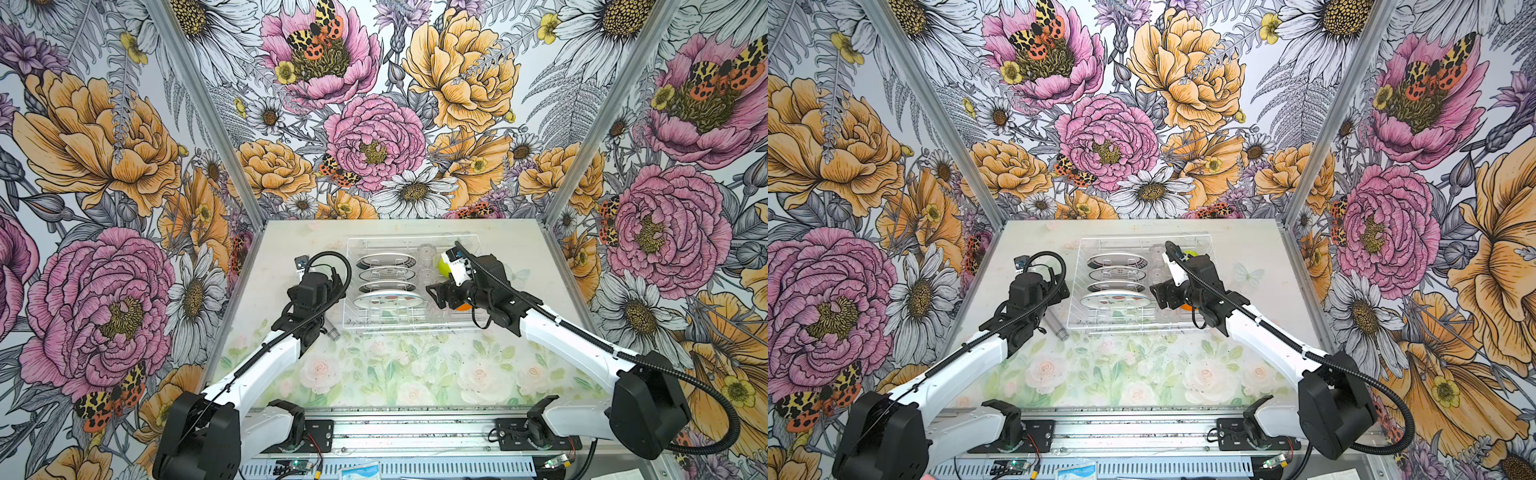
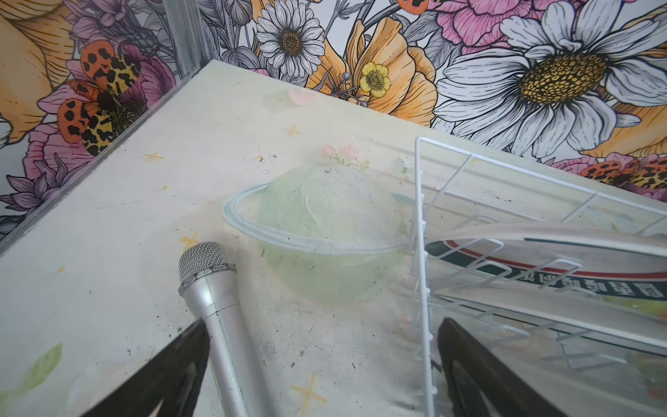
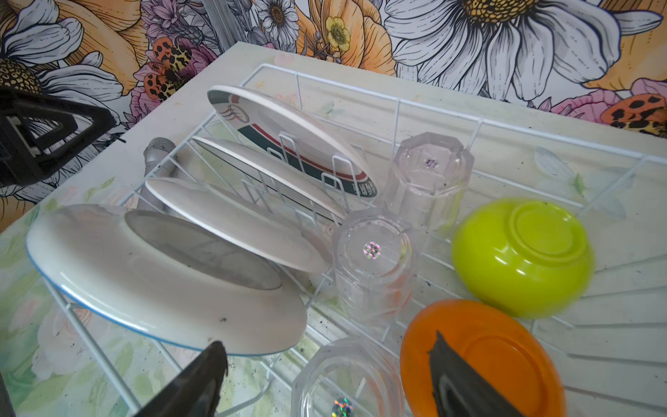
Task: Unload the mixed dishes from the dish rack
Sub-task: 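Move the left gripper to the nearest plate while the right gripper reaches over the rack, then close the left gripper on the rim of the watermelon-print plate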
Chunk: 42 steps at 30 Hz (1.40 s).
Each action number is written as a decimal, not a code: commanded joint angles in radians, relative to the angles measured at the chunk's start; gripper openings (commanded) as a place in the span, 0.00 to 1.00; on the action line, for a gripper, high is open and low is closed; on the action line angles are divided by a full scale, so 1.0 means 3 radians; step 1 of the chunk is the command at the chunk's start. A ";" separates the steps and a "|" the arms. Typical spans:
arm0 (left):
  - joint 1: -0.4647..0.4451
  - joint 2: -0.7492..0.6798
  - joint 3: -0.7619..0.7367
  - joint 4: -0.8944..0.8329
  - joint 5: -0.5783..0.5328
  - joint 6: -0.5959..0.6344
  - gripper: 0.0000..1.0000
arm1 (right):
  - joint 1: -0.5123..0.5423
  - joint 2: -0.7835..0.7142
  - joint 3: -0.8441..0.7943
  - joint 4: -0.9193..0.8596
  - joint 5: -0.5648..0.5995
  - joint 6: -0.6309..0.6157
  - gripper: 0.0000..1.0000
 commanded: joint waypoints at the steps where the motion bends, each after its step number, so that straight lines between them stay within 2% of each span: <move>1: 0.0012 -0.0159 0.0071 -0.0041 0.0301 -0.0002 0.99 | 0.0007 -0.0005 0.0071 0.0008 -0.0092 -0.0071 0.89; 4: -0.0030 -0.0335 0.0031 -0.0012 0.0667 0.0068 0.99 | 0.0009 -0.0052 0.0042 0.0009 -0.0127 -0.0059 0.89; 8: -0.0277 -0.0561 -0.0046 0.0022 0.1049 0.0131 0.99 | 0.0012 -0.0113 0.0014 0.0008 -0.0176 -0.0051 0.90; 12: -0.0610 -0.0794 -0.0132 -0.0061 0.0962 0.0225 0.99 | 0.0007 -0.0209 -0.0029 0.0005 -0.0158 -0.0055 0.91; 16: -0.0703 -0.0905 -0.0207 -0.0054 0.1108 0.0307 0.98 | -0.0023 -0.0383 -0.0118 0.0003 -0.0146 -0.0023 0.93; 24: -0.0701 -0.0581 -0.0118 0.0148 0.1300 0.0347 0.95 | -0.0104 -0.0542 -0.0300 0.0011 -0.0249 0.0068 0.94; 31: -0.0719 -0.0210 0.0049 0.0148 0.1581 0.0534 0.84 | -0.0130 -0.0525 -0.0382 0.0017 -0.0177 0.0148 0.94; 42: -0.0998 0.0019 0.0172 0.0136 0.1665 0.0781 0.80 | -0.0213 -0.0555 -0.0478 0.0016 -0.0151 0.0174 0.94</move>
